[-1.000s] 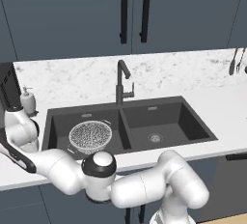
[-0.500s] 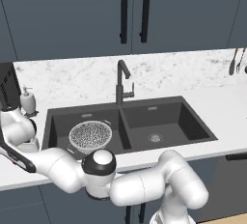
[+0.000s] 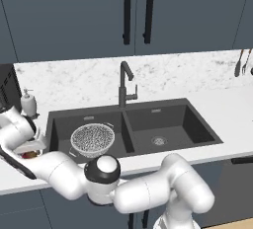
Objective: Put the colander in the sink, put the mango, pear in the colander, and turn on the sink faucet and pour water over the colander.
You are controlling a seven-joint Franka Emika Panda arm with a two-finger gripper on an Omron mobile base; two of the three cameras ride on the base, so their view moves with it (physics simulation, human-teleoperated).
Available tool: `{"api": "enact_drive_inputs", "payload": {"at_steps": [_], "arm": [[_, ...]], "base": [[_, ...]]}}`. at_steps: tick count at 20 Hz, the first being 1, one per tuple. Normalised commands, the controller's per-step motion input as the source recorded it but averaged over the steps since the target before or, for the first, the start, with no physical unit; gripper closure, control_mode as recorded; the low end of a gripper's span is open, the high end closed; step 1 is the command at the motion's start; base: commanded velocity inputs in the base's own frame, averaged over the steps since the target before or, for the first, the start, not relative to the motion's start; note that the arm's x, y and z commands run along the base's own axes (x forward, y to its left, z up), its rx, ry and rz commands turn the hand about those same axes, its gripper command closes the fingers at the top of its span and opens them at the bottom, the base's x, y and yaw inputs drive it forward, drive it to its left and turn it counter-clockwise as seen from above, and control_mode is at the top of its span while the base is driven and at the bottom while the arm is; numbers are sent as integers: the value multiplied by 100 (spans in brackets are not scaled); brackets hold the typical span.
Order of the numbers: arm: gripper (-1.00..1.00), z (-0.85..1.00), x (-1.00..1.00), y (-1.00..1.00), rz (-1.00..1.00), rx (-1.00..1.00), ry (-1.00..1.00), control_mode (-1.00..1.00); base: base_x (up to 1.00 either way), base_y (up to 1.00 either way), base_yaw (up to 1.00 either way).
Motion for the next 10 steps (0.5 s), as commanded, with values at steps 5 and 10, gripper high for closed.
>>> {"api": "enact_drive_inputs", "payload": {"at_steps": [5,10], "arm": [[100,8,-1,-79,0,-1,-20,-100],[100,3,0,-87,0,0,-11,-100]], "base": [[0,0,0],[0,0,0]]}}
